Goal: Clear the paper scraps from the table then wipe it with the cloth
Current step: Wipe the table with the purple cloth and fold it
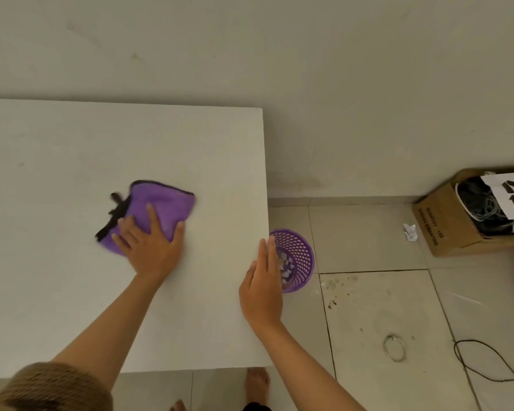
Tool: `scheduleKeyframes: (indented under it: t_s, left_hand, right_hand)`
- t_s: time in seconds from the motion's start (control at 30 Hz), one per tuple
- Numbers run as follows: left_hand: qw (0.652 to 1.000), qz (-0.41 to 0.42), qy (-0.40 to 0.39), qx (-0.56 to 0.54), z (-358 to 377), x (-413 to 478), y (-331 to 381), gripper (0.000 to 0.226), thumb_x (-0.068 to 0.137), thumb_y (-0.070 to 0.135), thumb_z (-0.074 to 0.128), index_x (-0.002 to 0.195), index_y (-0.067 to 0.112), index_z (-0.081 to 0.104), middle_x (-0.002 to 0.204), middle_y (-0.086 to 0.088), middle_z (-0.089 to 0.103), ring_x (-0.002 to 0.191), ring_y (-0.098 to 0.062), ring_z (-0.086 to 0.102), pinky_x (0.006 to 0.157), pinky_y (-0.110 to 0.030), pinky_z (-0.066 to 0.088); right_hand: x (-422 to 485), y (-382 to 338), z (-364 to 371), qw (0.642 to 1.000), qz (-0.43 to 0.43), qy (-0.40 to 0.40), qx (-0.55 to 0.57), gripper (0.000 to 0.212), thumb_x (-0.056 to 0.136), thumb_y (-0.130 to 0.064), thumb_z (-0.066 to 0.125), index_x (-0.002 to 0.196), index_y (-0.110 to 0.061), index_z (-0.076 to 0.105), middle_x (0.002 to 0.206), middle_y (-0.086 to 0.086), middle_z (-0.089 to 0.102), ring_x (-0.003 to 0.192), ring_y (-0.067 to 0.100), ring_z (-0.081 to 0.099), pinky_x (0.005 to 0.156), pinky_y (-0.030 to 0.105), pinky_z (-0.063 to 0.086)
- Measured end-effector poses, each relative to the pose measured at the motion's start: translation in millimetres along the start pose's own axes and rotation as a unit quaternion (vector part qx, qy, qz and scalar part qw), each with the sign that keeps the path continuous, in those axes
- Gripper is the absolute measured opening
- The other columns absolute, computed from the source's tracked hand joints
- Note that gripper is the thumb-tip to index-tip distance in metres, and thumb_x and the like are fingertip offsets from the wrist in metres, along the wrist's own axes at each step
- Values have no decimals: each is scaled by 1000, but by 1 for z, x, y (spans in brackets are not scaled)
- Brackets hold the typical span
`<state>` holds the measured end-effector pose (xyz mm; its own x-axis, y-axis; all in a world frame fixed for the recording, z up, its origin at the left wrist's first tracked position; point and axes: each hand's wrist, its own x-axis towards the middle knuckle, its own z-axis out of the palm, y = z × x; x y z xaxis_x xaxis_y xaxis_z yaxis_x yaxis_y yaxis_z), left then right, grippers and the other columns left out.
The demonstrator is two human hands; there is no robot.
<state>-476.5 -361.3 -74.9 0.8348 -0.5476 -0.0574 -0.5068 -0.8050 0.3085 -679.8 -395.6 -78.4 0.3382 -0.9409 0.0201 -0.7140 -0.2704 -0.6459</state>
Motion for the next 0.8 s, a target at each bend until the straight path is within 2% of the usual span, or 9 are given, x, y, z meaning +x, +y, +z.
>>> scheduleKeyframes:
  t_s: [0.1,0.23,0.33,0.43,0.53,0.6,0.67,0.73,0.8]
  left_hand:
    - [990,139,-36,3,15,-2,39,78,79,62,14,147,23,23,152,-24,16,143,-37,7,115,-49,2]
    - [932,353,-78,4,39,-28,93,62,90,57,7,146,33,12,156,-6,4,145,-25,1,115,-40,-6]
    - [906,398,-126,-63,43,-42,105,52,93,51,20,143,35,22,155,0,17,144,-16,5,117,-38,0]
    - [902,387,-106,-158,25,-40,82,53,83,14,42,134,28,46,146,-2,40,140,-15,21,117,-37,10]
    - [941,286,2,-183,-8,-26,26,68,62,-1,40,124,19,57,136,-8,51,136,-28,35,113,-44,24]
    - [965,196,65,-160,-31,-15,-26,67,61,2,41,124,16,56,138,-12,49,135,-34,35,112,-47,23]
    - [985,112,82,-106,-50,-8,-81,55,74,8,45,127,14,54,140,-16,46,136,-37,31,114,-48,16]
    - [995,44,55,-75,-59,-11,-123,44,89,22,48,132,14,51,144,-16,40,139,-37,23,115,-52,11]
    - [996,50,-4,-75,-58,-23,-148,55,88,47,43,136,20,47,150,-11,31,142,-33,15,115,-50,6]
  right_hand:
    - [2,1,1,999,9,4,33,48,100,-16,31,147,-12,22,156,0,16,141,7,5,114,25,21]
    - [2,0,2,999,14,17,48,51,98,-24,25,146,-10,24,153,6,27,142,15,19,113,28,29]
    - [3,-2,1,998,14,41,48,55,94,-32,24,141,-4,33,145,12,39,135,22,36,106,28,38]
    - [3,0,2,998,11,38,39,51,95,-25,23,140,-3,35,144,13,39,134,23,36,107,32,38]
    - [3,2,2,998,23,10,61,47,98,-14,32,145,-10,26,153,7,27,141,20,23,111,38,33]
    - [2,2,0,998,20,5,62,48,99,-14,34,146,-13,25,154,3,25,142,18,20,112,40,31]
    - [2,0,0,998,13,23,61,45,99,-16,33,143,-12,31,153,4,27,142,18,21,112,44,31]
    - [1,-10,4,998,5,52,47,43,97,-19,31,139,-10,38,150,5,32,141,21,22,112,48,29]
    - [-3,-33,11,996,-35,60,49,43,95,-19,32,135,-10,42,149,5,35,141,21,20,116,46,21]
